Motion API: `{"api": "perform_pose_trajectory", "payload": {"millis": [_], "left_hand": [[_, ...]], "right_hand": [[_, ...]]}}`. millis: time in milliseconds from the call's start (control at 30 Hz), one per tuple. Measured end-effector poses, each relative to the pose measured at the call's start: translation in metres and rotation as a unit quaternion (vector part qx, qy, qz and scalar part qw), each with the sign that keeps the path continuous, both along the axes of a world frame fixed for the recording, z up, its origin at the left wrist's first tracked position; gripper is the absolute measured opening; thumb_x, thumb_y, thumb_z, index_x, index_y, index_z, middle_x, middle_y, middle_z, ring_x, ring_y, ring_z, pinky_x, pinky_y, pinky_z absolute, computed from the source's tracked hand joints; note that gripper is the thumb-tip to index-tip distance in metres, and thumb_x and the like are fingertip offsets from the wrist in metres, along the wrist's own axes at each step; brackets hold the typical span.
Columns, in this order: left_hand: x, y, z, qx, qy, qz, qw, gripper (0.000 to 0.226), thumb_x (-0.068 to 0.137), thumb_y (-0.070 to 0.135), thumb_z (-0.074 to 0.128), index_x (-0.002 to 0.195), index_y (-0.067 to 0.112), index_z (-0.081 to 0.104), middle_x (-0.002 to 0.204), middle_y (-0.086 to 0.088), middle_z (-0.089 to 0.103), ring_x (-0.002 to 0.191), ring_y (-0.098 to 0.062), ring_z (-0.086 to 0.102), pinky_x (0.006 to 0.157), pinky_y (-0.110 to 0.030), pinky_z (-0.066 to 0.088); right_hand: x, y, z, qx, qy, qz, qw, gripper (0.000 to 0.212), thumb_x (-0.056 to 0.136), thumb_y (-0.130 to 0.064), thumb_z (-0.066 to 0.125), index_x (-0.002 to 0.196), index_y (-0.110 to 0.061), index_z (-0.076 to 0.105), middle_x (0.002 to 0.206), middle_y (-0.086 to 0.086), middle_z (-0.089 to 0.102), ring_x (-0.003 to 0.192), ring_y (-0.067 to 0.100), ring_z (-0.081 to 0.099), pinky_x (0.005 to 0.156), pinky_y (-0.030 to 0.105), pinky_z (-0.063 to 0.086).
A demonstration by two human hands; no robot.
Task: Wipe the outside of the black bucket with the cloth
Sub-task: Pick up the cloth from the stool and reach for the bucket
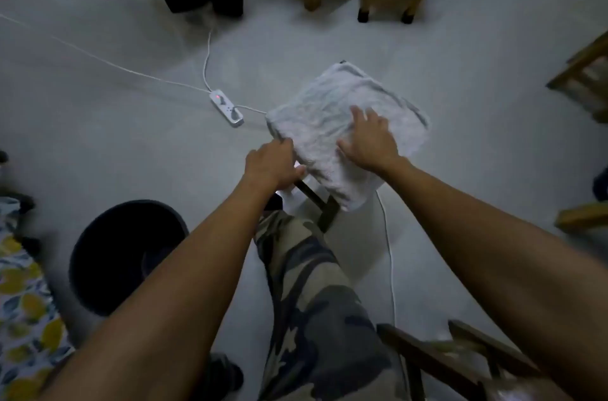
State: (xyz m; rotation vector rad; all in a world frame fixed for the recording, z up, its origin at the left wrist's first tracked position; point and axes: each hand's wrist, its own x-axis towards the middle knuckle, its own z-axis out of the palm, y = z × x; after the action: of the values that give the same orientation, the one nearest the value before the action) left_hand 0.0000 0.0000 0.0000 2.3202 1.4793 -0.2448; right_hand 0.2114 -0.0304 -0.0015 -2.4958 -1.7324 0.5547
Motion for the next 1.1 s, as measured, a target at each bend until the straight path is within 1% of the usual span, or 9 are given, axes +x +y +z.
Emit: {"api": "perform_pose_trajectory", "payload": {"millis": [133, 233, 300, 367, 433, 500, 633, 900, 1100], "left_hand": [[-0.029, 0.012, -0.017, -0.020, 0.021, 0.041, 0.999, 0.060, 0.092, 0.055, 0.058, 0.137, 0.017, 0.048, 0.133, -0.010, 0.059, 0.118, -0.031, 0.058, 0.090, -0.045, 0.049], [-0.050, 0.012, -0.028, -0.026, 0.048, 0.049, 0.997, 0.062, 0.091, 0.056, 0.059, 0.137, 0.016, 0.048, 0.133, -0.011, 0.059, 0.117, -0.032, 0.059, 0.091, -0.046, 0.051], [-0.060, 0.006, -0.031, -0.027, 0.066, 0.052, 0.996, 0.062, 0.092, 0.056, 0.059, 0.138, 0.016, 0.048, 0.132, -0.012, 0.059, 0.116, -0.033, 0.060, 0.091, -0.046, 0.051], [-0.068, -0.003, -0.032, -0.025, 0.077, 0.050, 0.995, 0.061, 0.093, 0.055, 0.059, 0.138, 0.015, 0.048, 0.132, -0.012, 0.060, 0.115, -0.033, 0.061, 0.091, -0.045, 0.051], [-0.073, -0.014, -0.029, -0.024, 0.077, 0.046, 0.996, 0.060, 0.093, 0.055, 0.058, 0.137, 0.015, 0.048, 0.131, -0.013, 0.060, 0.114, -0.033, 0.061, 0.090, -0.045, 0.052], [-0.079, -0.025, -0.023, -0.020, 0.074, 0.046, 0.996, 0.060, 0.094, 0.055, 0.056, 0.137, 0.015, 0.049, 0.131, -0.013, 0.060, 0.113, -0.033, 0.061, 0.090, -0.044, 0.051], [-0.100, -0.046, -0.004, -0.006, 0.084, 0.053, 0.995, 0.059, 0.095, 0.055, 0.054, 0.137, 0.014, 0.048, 0.132, -0.013, 0.059, 0.115, -0.033, 0.060, 0.091, -0.044, 0.048], [-0.154, -0.088, 0.036, 0.028, 0.112, 0.089, 0.989, 0.059, 0.096, 0.055, 0.053, 0.139, 0.015, 0.046, 0.135, -0.012, 0.057, 0.121, -0.033, 0.057, 0.095, -0.045, 0.045], [-0.200, -0.122, 0.061, 0.036, 0.117, 0.147, 0.982, 0.057, 0.096, 0.053, 0.054, 0.136, 0.014, 0.047, 0.134, -0.012, 0.057, 0.122, -0.034, 0.056, 0.094, -0.044, 0.046]], "right_hand": [[0.007, 0.016, -0.021, -0.018, -0.023, -0.011, 1.000, 0.098, 0.093, -0.064, 0.053, 0.163, -0.013, 0.006, 0.171, 0.014, 0.002, 0.156, 0.039, 0.006, 0.121, 0.058, 0.019], [0.007, 0.015, -0.038, -0.004, -0.037, -0.008, 0.999, 0.082, 0.095, -0.068, 0.044, 0.155, -0.014, 0.030, 0.166, 0.013, 0.024, 0.152, 0.037, 0.024, 0.118, 0.059, 0.029], [0.005, 0.010, -0.040, 0.046, -0.045, 0.002, 0.998, 0.062, 0.095, -0.063, 0.045, 0.136, -0.017, 0.050, 0.148, 0.012, 0.048, 0.135, 0.034, 0.047, 0.106, 0.057, 0.044], [0.001, 0.003, -0.037, 0.101, -0.044, 0.009, 0.994, 0.039, 0.097, -0.053, 0.049, 0.113, -0.019, 0.059, 0.120, 0.008, 0.063, 0.110, 0.029, 0.061, 0.090, 0.050, 0.053], [-0.006, -0.008, -0.033, 0.139, -0.027, -0.003, 0.990, 0.025, 0.099, -0.043, 0.052, 0.098, -0.020, 0.060, 0.098, 0.004, 0.065, 0.089, 0.025, 0.064, 0.077, 0.042, 0.054], [-0.016, -0.019, -0.031, 0.160, -0.023, -0.016, 0.987, 0.021, 0.100, -0.037, 0.053, 0.093, -0.019, 0.062, 0.089, 0.002, 0.066, 0.079, 0.022, 0.062, 0.069, 0.037, 0.052], [-0.033, -0.035, -0.025, 0.143, 0.013, -0.008, 0.990, 0.019, 0.103, -0.032, 0.051, 0.099, -0.017, 0.062, 0.086, 0.001, 0.060, 0.077, 0.019, 0.056, 0.068, 0.034, 0.044], [-0.096, -0.046, 0.011, 0.168, 0.132, 0.059, 0.975, 0.011, 0.106, -0.019, 0.044, 0.109, -0.017, 0.055, 0.087, 0.006, 0.065, 0.075, 0.021, 0.062, 0.070, 0.046, 0.057], [-0.160, -0.041, 0.038, 0.178, 0.214, 0.069, 0.958, 0.016, 0.104, -0.026, 0.048, 0.114, -0.018, 0.058, 0.104, 0.014, 0.070, 0.093, 0.035, 0.065, 0.081, 0.044, 0.053]]}}
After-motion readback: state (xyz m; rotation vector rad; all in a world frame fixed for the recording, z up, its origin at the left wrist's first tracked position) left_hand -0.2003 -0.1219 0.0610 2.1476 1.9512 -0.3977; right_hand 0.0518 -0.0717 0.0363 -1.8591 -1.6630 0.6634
